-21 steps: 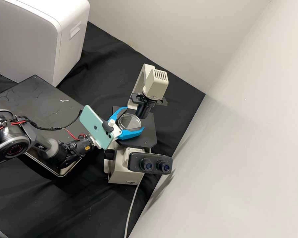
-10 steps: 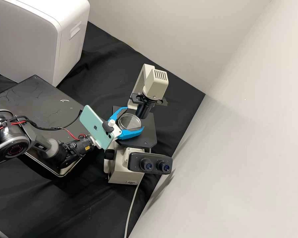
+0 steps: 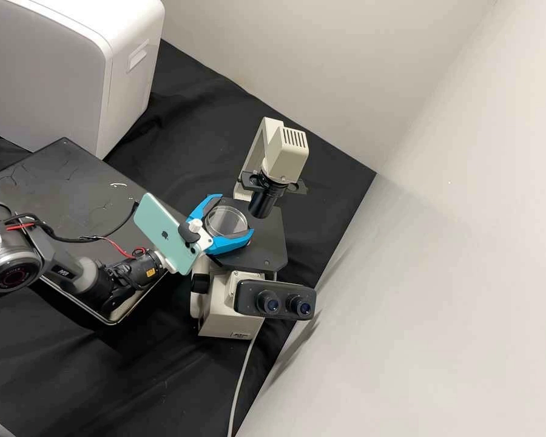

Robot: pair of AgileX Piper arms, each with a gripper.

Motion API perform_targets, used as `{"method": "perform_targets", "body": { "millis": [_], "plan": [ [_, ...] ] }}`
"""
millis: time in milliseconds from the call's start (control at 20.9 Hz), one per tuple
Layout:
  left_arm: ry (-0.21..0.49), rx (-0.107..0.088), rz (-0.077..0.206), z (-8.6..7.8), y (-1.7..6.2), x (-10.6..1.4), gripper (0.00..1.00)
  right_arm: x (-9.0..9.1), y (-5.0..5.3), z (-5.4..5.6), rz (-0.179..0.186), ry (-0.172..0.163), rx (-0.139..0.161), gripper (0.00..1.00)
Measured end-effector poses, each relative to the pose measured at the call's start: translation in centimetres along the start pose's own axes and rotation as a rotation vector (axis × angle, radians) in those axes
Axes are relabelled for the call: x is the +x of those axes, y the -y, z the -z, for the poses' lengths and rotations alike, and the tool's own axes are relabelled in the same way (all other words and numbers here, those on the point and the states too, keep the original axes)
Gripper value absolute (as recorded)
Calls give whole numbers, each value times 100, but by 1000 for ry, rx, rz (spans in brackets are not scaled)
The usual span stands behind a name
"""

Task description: Place the petri dish on the bench

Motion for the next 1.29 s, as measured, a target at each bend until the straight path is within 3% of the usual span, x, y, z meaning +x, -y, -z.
{"method": "perform_targets", "body": {
  "millis": [383, 861, 1292],
  "plan": [
    [0, 0, 0, 0, 0, 0, 100, -152, -29, 30, 16, -8, 39, 0],
    [2, 0, 0, -3, 0, 0, 100, -371, -36, 119, 34, -27, 29, 0],
    [4, 0, 0, -7, 0, -1, 100, -533, 17, 319, 69, -90, 38, 0]
  ]
}}
